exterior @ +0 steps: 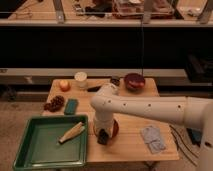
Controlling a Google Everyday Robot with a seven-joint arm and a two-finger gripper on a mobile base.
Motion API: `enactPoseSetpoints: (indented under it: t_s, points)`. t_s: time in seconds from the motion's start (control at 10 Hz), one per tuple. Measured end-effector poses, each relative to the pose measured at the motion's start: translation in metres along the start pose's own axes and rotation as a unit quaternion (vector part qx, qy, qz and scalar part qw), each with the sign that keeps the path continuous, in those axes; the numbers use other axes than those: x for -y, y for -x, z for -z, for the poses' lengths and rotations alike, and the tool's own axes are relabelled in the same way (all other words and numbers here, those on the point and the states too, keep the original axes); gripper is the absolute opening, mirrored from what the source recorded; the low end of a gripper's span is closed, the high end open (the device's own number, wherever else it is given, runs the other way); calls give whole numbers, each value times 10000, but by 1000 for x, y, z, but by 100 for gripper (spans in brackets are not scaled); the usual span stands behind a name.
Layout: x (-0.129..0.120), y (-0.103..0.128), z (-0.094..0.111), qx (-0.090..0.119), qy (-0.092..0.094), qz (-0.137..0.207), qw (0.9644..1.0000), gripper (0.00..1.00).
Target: Wipe red bowl with eraser
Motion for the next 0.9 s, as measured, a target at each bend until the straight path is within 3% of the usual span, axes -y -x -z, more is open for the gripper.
enactPoseSetpoints:
  t_s: [0.2, 0.5, 0.7, 0.9]
  points:
    - [-39, -14, 8, -63, -84, -365, 9993, 0]
    - [-59, -43, 19, -104, -109, -580, 9982, 0]
    - [-49, -52, 20, -70, -94, -481, 9988, 0]
    - [-18, -56, 15, 0, -70, -263, 9996, 0]
